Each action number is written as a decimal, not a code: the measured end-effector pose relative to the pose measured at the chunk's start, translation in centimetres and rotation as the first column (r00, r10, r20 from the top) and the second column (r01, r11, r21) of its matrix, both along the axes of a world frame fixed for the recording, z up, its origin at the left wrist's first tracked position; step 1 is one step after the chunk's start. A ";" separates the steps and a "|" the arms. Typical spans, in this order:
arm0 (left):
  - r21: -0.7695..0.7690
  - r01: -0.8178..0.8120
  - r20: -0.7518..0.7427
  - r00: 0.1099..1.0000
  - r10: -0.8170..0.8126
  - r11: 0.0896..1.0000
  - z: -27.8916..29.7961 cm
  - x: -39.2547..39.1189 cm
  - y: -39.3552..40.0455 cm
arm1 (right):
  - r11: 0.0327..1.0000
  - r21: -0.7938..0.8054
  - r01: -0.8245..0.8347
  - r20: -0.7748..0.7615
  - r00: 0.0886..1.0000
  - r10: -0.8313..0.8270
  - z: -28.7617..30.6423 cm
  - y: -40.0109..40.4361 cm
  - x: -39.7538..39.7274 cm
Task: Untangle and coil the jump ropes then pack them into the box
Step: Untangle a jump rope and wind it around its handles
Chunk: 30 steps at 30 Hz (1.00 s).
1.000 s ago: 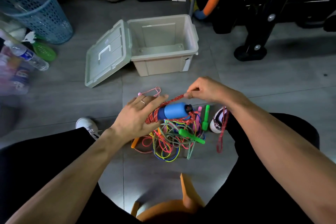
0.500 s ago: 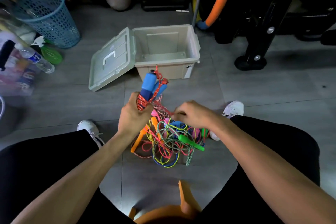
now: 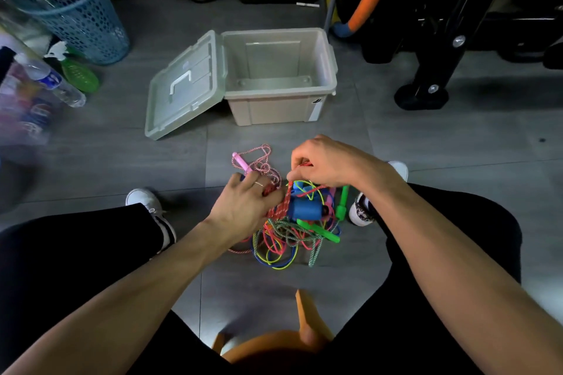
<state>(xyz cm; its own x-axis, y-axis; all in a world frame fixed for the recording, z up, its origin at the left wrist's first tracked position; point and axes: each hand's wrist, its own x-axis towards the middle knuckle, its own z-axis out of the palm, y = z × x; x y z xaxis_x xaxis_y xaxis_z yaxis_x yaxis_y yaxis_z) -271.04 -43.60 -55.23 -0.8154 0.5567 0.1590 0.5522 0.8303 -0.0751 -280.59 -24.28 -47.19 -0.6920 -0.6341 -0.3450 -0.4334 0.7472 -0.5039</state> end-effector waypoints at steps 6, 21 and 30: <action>0.368 0.081 0.036 0.994 -0.101 0.926 0.0 0.0 -1.5 | 0.989 -0.092 0.114 0.206 0.974 -0.093 -1.6 2.6 -1.0; 0.663 -0.727 0.687 0.686 0.240 0.180 2.8 0.5 0.7 | 0.992 -0.033 0.124 0.232 0.966 -0.113 -3.5 1.9 1.7; -0.202 -0.486 0.136 0.846 0.516 0.850 0.5 0.4 1.4 | 0.958 0.228 -0.175 -0.044 0.981 0.190 -0.8 -2.1 3.6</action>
<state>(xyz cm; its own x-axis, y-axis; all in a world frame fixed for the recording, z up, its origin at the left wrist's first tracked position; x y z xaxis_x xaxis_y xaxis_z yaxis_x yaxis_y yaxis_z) -270.64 -42.17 -54.69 -0.9952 0.0695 -0.0691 0.0801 0.9830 -0.1649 -276.95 -26.33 -47.95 -0.5973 -0.6644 -0.4492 -0.5992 0.7420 -0.3007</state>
